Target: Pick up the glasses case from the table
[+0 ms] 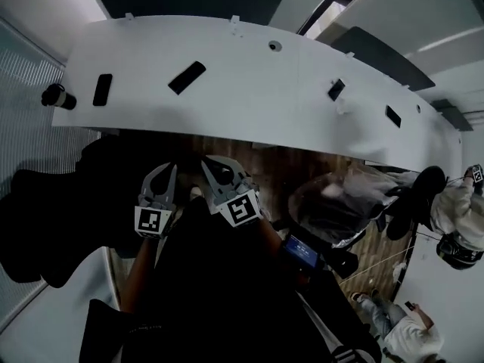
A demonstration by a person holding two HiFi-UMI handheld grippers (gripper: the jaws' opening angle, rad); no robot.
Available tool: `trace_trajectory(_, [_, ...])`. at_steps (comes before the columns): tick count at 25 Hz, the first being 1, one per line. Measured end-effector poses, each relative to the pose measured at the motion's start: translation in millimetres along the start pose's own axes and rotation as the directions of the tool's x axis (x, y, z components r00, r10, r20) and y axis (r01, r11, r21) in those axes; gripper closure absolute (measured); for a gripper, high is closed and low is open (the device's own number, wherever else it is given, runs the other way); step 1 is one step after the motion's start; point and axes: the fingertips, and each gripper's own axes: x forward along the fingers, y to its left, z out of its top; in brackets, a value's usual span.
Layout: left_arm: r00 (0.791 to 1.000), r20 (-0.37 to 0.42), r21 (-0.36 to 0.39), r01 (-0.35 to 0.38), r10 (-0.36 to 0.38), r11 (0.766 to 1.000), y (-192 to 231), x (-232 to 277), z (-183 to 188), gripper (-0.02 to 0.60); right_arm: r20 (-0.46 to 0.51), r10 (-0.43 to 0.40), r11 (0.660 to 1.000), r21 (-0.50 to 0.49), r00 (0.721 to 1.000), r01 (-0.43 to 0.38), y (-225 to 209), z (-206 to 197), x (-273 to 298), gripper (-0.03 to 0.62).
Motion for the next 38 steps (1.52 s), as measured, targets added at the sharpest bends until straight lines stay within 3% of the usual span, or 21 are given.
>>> trace_trajectory(13, [0.98,-0.08,-0.009,-0.186,0.184,0.983,4,70,15,0.573,0.054,0.172,0.984,-0.046,0.984,-0.17,-94,1,34,0.586])
trace_trajectory(20, [0.956,-0.11,-0.057,-0.28,0.272,0.958,6,90,16,0.574,0.03,0.253,0.963,-0.107,0.967,-0.249,-113,-12,41,0.586])
trace_trajectory(28, [0.959,-0.107,-0.073,-0.27,0.262,0.96,30,113,12,0.574,-0.032,0.275,0.945,-0.177,0.961,-0.276,-123,-25,71,0.586])
trace_trajectory(33, [0.97,-0.101,-0.068,-0.227,0.22,0.971,60,133,19,0.572,-0.045,0.248,0.939,-0.235,0.968,-0.251,-133,-10,100,0.586])
trace_trajectory(38, [0.97,-0.079,-0.078,-0.234,0.228,0.969,91,143,27,0.573,-0.067,0.267,0.909,-0.313,0.961,-0.274,-134,-3,134,0.586])
